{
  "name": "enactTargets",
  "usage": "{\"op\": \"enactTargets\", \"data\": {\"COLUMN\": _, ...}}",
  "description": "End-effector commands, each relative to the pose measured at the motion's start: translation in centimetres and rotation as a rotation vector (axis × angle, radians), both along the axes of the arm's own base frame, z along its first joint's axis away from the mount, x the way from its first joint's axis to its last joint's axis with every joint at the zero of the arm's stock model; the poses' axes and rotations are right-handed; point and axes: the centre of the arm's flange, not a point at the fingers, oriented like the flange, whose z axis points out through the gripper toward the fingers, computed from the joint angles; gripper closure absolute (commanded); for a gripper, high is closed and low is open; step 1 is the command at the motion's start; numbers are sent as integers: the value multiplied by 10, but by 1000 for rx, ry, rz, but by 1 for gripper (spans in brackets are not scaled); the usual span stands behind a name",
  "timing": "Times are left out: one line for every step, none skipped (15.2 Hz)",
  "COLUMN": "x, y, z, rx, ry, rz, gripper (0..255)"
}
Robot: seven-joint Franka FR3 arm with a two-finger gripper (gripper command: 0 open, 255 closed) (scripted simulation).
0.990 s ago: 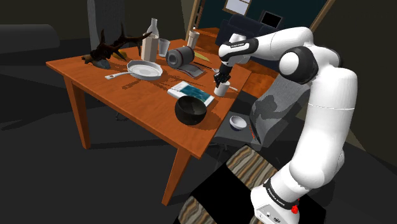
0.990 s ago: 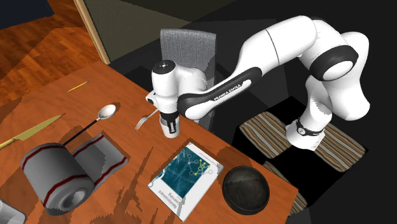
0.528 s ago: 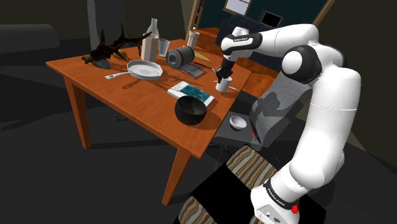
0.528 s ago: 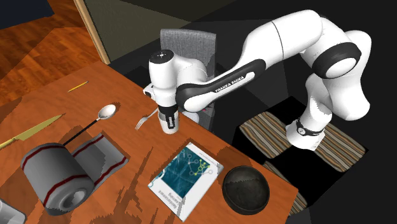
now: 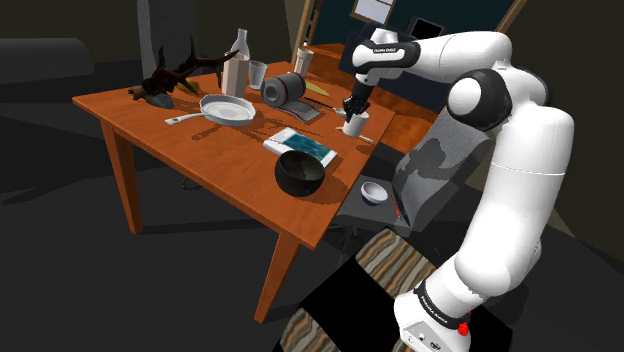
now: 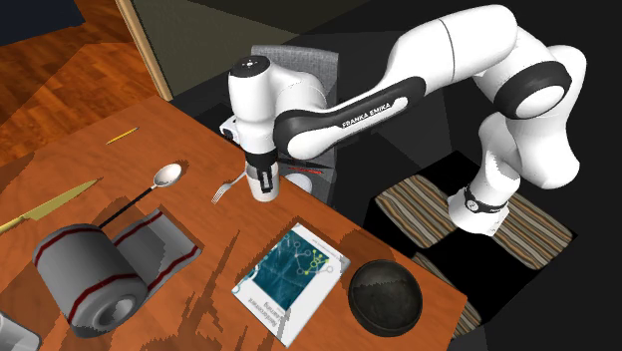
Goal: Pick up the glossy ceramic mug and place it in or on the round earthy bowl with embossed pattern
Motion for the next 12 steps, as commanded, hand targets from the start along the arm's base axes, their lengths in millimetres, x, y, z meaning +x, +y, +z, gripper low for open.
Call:
{"op": "enactTargets", "data": {"x": 0, "y": 0, "z": 11, "rx": 0, "ry": 0, "rz": 0, "gripper": 255}}
{"op": "enactTargets", "data": {"x": 0, "y": 0, "z": 16, "rx": 0, "ry": 0, "rz": 0, "gripper": 255}}
{"op": "enactTargets", "data": {"x": 0, "y": 0, "z": 21, "rx": 0, "ry": 0, "rz": 0, "gripper": 255}}
{"op": "enactTargets", "data": {"x": 0, "y": 0, "z": 27, "rx": 0, "ry": 0, "rz": 0, "gripper": 255}}
{"op": "enactTargets", "data": {"x": 0, "y": 0, "z": 32, "rx": 0, "ry": 0, "rz": 0, "gripper": 255}}
{"op": "enactTargets", "data": {"x": 0, "y": 0, "z": 37, "rx": 0, "ry": 0, "rz": 0, "gripper": 255}}
{"op": "enactTargets", "data": {"x": 0, "y": 0, "z": 43, "rx": 0, "ry": 0, "rz": 0, "gripper": 255}}
{"op": "enactTargets", "data": {"x": 0, "y": 0, "z": 48, "rx": 0, "ry": 0, "rz": 0, "gripper": 255}}
{"op": "enactTargets", "data": {"x": 0, "y": 0, "z": 53, "rx": 0, "ry": 0, "rz": 0, "gripper": 255}}
{"op": "enactTargets", "data": {"x": 0, "y": 0, "z": 58, "rx": 0, "ry": 0, "rz": 0, "gripper": 255}}
{"op": "enactTargets", "data": {"x": 0, "y": 0, "z": 64, "rx": 0, "ry": 0, "rz": 0, "gripper": 255}}
{"op": "enactTargets", "data": {"x": 0, "y": 0, "z": 69, "rx": 0, "ry": 0, "rz": 0, "gripper": 255}}
